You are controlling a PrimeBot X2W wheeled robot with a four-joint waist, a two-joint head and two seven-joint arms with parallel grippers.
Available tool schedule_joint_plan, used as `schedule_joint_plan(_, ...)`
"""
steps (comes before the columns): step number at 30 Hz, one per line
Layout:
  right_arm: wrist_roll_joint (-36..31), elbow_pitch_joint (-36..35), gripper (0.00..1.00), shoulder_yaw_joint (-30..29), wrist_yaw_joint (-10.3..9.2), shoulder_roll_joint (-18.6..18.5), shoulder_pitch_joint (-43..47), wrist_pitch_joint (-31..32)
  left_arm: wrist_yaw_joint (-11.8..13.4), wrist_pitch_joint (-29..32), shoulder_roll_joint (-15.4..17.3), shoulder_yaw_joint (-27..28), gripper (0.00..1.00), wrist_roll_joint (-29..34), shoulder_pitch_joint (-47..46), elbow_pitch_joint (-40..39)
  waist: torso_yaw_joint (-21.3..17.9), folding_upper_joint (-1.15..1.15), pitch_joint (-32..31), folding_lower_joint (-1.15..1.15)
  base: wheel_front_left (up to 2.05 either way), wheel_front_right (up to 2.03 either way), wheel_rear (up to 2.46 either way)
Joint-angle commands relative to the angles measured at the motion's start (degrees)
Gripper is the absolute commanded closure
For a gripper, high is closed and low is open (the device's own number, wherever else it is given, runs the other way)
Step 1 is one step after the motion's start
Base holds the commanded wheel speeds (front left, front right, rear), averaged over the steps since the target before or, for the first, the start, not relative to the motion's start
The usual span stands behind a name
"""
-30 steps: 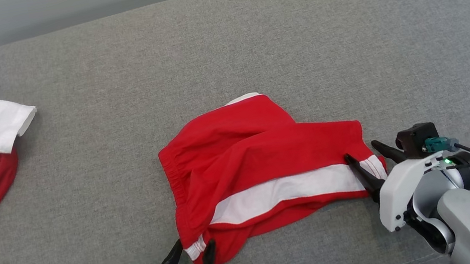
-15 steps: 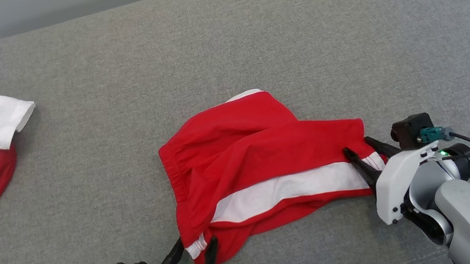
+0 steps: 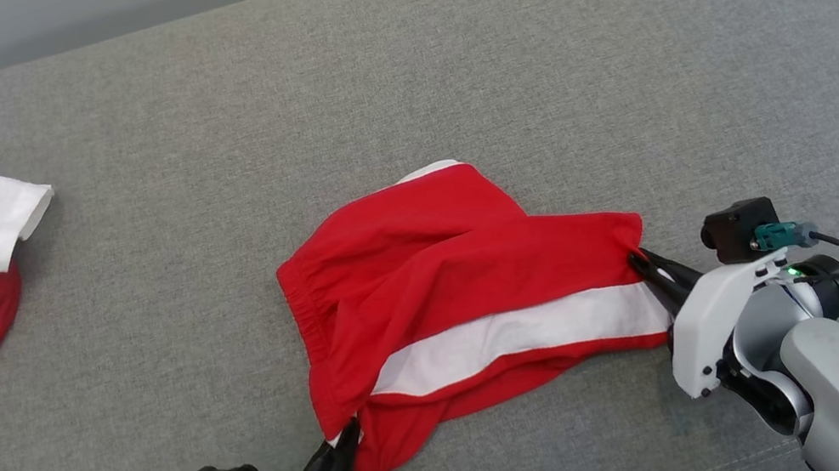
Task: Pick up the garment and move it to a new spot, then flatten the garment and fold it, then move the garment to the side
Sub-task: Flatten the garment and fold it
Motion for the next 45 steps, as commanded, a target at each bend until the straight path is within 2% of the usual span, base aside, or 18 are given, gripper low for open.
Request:
schedule_joint_plan(1, 0.1, -0.5, 1.0, -0.2, -0.1, -0.3, 0.5, -0.5, 0.0, -0.5, 0.4, 0.1, 0.88, -0.3, -0.9, 0.1, -0.1, 0.28, -0.2, 0.0, 0.0, 0.0, 0.0)
schedule_joint_plan(3, 0.4, -1.6, 1.0, 0.0, -0.1, -0.6, 1.1, -0.4, 0.3, -0.9, 0.6, 0.6, 1.0, -0.4, -0.9, 0.2, -0.1, 0.28, -0.6, 0.0, 0.0, 0.0, 0.0)
schedule_joint_plan(9, 6.1, -10.6, 1.0, -0.6, -0.1, -2.7, 4.2, 0.9, 0.5, -2.4, 0.5, 2.2, 1.0, -2.2, -0.5, -2.4, -0.2, 0.28, -2.5, 0.0, 0.0, 0.0, 0.0)
schedule_joint_plan(14, 15.4, -25.5, 1.0, -6.7, -0.08, -5.4, 9.1, 4.0, 1.5, -2.2, 1.7, 4.7, 1.0, -4.8, 1.6, -10.9, -0.9, 0.28, -4.8, 0.0, 0.0, 0.0, 0.0)
schedule_joint_plan(15, 15.4, -25.5, 1.0, -6.7, -0.08, -5.4, 9.1, 4.0, 1.5, -2.2, 1.7, 4.7, 1.0, -4.8, 1.6, -10.9, -0.9, 0.28, -4.8, 0.0, 0.0, 0.0, 0.0)
schedule_joint_plan(17, 20.7, -33.8, 1.0, -11.2, -0.08, -6.0, 11.7, 6.5, 2.3, -1.5, 3.0, 6.4, 1.0, -6.1, 3.0, -17.2, -1.4, 0.28, -5.5, 0.0, 0.0, 0.0, 0.0)
schedule_joint_plan(19, 24.8, -39.0, 1.0, -14.3, -0.07, -5.8, 13.1, 8.4, 2.8, -0.5, 4.0, 7.3, 1.0, -7.4, 3.7, -21.9, -1.7, 0.28, -5.7, 0.0, 0.0, 0.0, 0.0)
schedule_joint_plan(27, 38.3, -52.3, 1.0, -23.2, -0.05, -5.0, 15.1, 19.3, 2.7, 6.9, 9.0, 9.9, 1.0, -14.6, 3.8, -39.1, -2.9, 0.28, -3.0, 0.0, 0.0, 0.0, 0.0)
schedule_joint_plan(30, 38.5, -53.5, 1.0, -25.0, -0.06, -5.0, 13.9, 21.4, 3.1, 8.5, 10.0, 11.1, 1.0, -17.0, 2.3, -41.8, -2.9, 0.28, -0.7, 0.0, 0.0, 0.0, 0.0)
schedule_joint_plan(35, 32.8, -50.7, 1.0, -26.0, -0.05, -3.7, 7.0, 24.1, 3.3, 12.3, 12.5, 13.9, 1.0, -18.5, -5.6, -40.6, -2.2, 0.28, 6.6, 0.0, 0.0, 0.0, 0.0)
schedule_joint_plan(40, 24.9, -44.1, 1.0, -22.4, -0.05, 0.7, -6.5, 22.3, 2.6, 15.3, 12.9, 14.9, 1.0, -19.1, -19.3, -32.4, -1.1, 0.28, 14.5, 0.0, 0.0, 0.0, 0.0)
schedule_joint_plan(45, 15.7, -30.9, 1.0, -19.7, -0.05, 5.4, -25.4, 18.3, 1.8, 17.4, 11.0, 13.5, 1.0, -16.6, -39.3, -17.9, 0.6, 0.28, 20.5, 0.0, 0.0, 0.0, 0.0)
